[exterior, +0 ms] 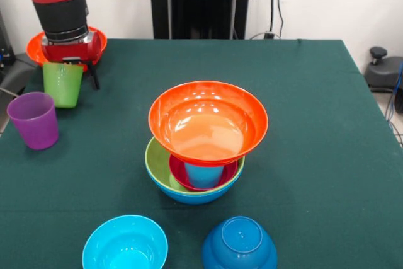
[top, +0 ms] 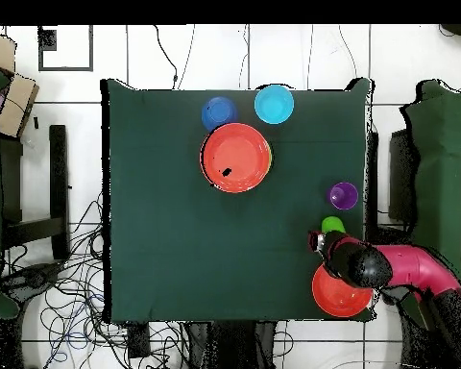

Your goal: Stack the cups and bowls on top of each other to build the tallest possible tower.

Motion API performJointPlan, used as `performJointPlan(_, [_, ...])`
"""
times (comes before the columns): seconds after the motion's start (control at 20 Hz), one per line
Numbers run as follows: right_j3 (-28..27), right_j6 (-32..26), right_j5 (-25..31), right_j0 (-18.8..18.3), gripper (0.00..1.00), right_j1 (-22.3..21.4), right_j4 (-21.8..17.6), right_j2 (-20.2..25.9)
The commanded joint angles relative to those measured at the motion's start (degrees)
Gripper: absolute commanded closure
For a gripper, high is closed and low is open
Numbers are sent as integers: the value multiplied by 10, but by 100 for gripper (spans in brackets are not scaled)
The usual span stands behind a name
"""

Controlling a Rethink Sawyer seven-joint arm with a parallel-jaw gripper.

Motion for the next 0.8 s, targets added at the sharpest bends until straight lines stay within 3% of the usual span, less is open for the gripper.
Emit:
performJointPlan(0.05, [-64,-173,66,48,0,20,9,20])
performJointPlan(0.45, [-60,-170,66,43,0,25,32,32])
performJointPlan(0.5, [-62,-176,71,41,100,28,38,36])
performJointPlan(0.8, [-73,-167,96,61,100,24,56,27])
